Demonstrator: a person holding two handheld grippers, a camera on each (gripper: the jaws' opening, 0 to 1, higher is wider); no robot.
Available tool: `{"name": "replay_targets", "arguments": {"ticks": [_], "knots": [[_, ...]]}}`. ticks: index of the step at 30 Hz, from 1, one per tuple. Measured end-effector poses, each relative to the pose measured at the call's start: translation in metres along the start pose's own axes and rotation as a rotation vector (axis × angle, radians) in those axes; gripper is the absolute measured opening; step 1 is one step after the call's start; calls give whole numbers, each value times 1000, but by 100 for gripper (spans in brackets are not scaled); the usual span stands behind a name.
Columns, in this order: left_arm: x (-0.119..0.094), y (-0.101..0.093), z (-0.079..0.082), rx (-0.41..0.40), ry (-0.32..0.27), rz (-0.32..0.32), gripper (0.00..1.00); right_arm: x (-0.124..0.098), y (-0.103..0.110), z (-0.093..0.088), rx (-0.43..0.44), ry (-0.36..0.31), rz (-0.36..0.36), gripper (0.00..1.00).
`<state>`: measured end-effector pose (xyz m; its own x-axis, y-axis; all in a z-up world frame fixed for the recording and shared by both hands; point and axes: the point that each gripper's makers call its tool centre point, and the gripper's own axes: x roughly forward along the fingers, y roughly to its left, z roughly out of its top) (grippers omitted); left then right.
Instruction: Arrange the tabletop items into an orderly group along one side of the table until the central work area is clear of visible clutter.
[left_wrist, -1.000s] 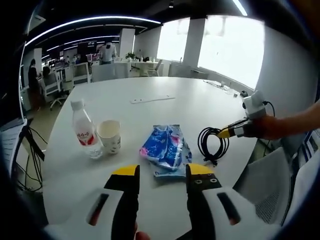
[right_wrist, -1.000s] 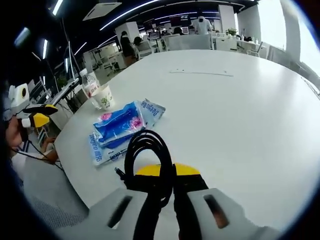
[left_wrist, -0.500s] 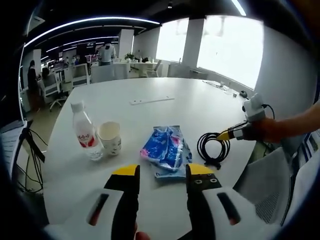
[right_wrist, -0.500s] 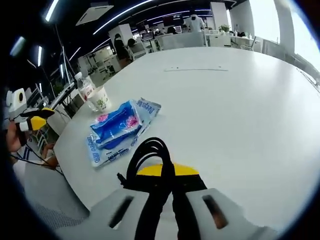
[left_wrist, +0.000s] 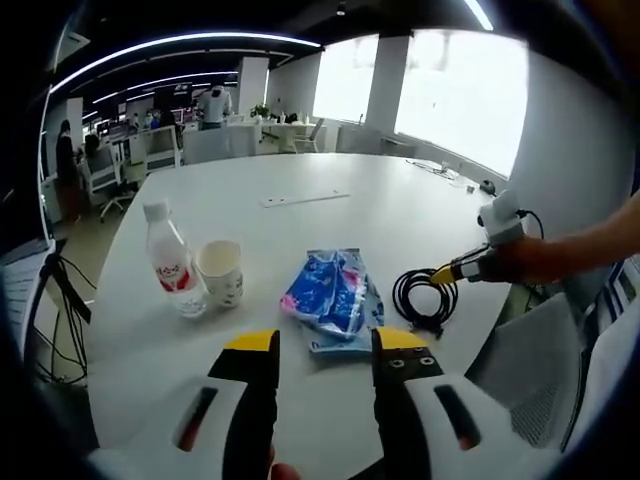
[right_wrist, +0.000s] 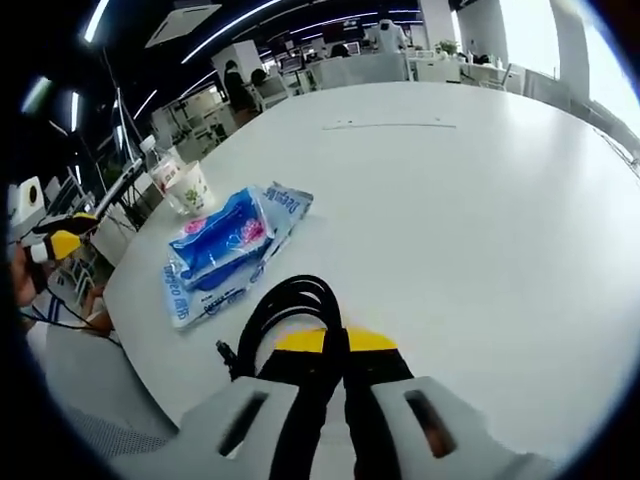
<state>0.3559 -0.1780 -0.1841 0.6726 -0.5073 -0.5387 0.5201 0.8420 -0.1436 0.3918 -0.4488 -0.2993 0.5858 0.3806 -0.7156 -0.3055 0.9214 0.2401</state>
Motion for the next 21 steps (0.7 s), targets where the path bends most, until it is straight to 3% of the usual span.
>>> {"name": "replay_targets", "arguments": {"ticks": [10, 21], "knots": [[5, 0, 2, 5, 4, 0, 36, 6, -2, -6, -4, 33, 7, 4], [9, 0, 2, -6, 5, -1, 36, 10, 0, 2, -36, 35, 21, 1]]}}
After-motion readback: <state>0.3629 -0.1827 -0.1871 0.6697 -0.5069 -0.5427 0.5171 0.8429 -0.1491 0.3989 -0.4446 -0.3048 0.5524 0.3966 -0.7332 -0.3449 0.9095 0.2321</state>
